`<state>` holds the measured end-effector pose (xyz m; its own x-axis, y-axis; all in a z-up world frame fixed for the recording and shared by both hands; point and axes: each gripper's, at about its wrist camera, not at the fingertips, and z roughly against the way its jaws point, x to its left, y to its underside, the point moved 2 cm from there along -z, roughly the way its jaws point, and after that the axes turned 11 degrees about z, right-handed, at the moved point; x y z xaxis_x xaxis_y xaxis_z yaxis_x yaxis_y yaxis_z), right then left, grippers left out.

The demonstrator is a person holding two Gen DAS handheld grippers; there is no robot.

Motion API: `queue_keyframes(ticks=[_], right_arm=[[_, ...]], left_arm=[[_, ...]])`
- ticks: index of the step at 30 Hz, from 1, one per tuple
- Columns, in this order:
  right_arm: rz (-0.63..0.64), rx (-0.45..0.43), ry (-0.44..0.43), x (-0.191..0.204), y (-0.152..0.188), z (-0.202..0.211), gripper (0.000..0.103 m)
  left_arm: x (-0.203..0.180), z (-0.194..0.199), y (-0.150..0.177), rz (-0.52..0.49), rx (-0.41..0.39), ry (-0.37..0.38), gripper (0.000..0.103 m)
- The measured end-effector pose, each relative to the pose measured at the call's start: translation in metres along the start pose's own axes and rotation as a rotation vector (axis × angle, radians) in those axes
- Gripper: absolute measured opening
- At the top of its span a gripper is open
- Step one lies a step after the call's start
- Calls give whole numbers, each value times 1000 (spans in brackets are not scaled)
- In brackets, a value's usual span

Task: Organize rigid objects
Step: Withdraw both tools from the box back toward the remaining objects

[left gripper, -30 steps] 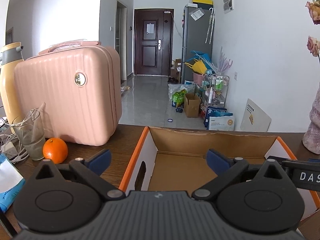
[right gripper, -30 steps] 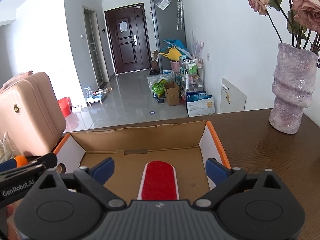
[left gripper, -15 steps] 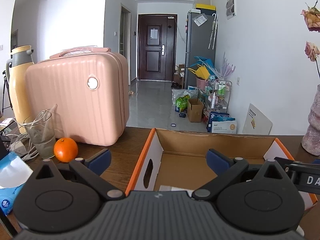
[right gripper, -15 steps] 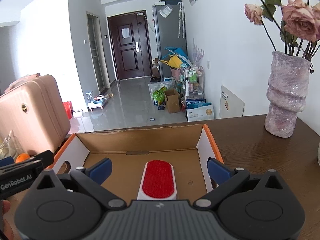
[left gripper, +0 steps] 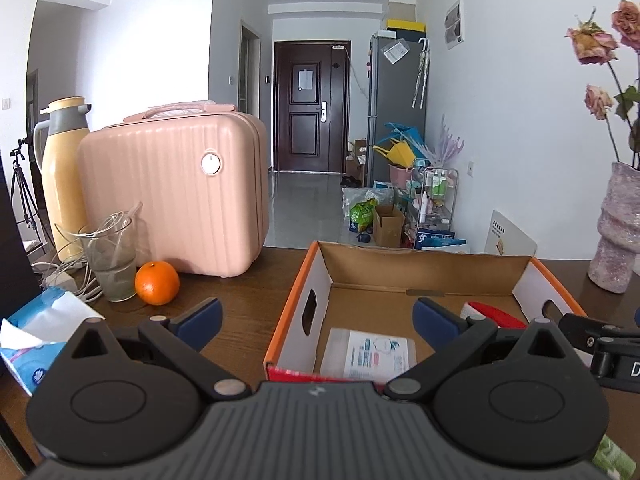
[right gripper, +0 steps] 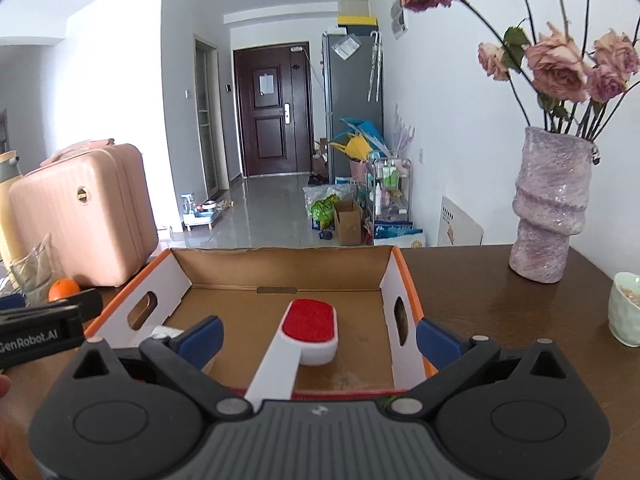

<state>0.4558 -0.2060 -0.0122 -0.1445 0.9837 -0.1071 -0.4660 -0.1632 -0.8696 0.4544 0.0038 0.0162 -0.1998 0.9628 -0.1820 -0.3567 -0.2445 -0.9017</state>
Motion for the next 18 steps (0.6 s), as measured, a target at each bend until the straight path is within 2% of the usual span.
queue_keyframes(ticks=[6, 18], right_arm=[[15, -42, -6, 1, 19, 29, 103], [33, -55, 1, -1, 62, 70, 103]], left_arm=[[4, 24, 15, -4, -12, 7, 103], [13, 70, 49, -24, -11, 38, 103]])
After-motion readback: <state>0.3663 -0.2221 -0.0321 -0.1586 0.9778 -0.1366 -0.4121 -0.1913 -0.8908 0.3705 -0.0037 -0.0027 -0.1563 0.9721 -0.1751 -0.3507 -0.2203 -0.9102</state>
